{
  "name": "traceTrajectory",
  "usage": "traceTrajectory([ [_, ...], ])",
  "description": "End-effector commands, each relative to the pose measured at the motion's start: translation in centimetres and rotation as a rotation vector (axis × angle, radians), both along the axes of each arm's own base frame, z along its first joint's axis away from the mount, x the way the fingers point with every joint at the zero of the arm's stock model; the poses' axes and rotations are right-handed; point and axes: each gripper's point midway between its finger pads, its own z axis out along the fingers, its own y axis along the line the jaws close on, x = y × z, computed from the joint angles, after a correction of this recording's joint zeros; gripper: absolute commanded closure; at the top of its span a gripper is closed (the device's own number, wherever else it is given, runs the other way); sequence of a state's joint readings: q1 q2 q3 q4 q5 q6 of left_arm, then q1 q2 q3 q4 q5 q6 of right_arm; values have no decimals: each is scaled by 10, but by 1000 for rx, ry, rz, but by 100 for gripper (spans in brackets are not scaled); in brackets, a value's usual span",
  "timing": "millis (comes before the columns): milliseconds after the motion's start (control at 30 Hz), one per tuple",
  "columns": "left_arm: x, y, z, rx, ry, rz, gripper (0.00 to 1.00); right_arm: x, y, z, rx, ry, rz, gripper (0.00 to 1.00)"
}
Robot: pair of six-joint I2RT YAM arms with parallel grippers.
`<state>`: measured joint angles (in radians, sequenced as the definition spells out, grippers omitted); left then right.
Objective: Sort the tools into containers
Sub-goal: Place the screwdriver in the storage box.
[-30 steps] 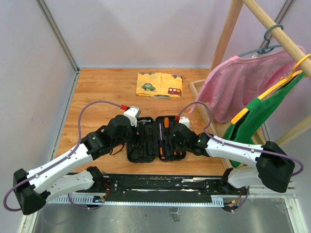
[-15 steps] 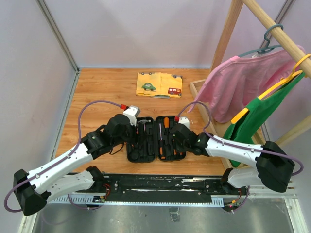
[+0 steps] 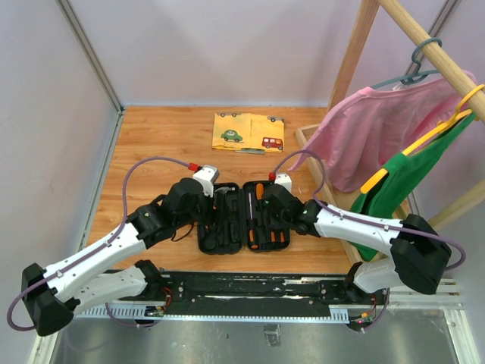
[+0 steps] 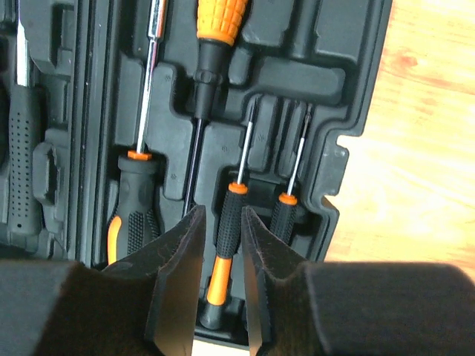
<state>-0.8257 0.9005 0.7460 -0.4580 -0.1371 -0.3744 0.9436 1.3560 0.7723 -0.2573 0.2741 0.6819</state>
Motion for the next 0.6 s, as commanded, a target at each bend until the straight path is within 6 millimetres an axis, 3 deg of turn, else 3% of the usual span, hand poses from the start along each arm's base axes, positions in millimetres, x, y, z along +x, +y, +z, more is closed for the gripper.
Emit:
traceTrajectory([
  [0, 7, -3, 13, -22, -27, 4, 34, 15, 5, 5, -2, -29, -15, 74],
  [167, 9, -1, 17, -76, -10, 76, 36, 19, 0, -5, -44, -14, -17, 74],
  [267, 11, -9, 14, -166, 5, 115, 36, 17, 1, -10, -53, 3, -1, 75],
  [567, 27, -29, -25, -207, 75, 180, 37, 6, -3, -22, -60, 51, 11, 77],
])
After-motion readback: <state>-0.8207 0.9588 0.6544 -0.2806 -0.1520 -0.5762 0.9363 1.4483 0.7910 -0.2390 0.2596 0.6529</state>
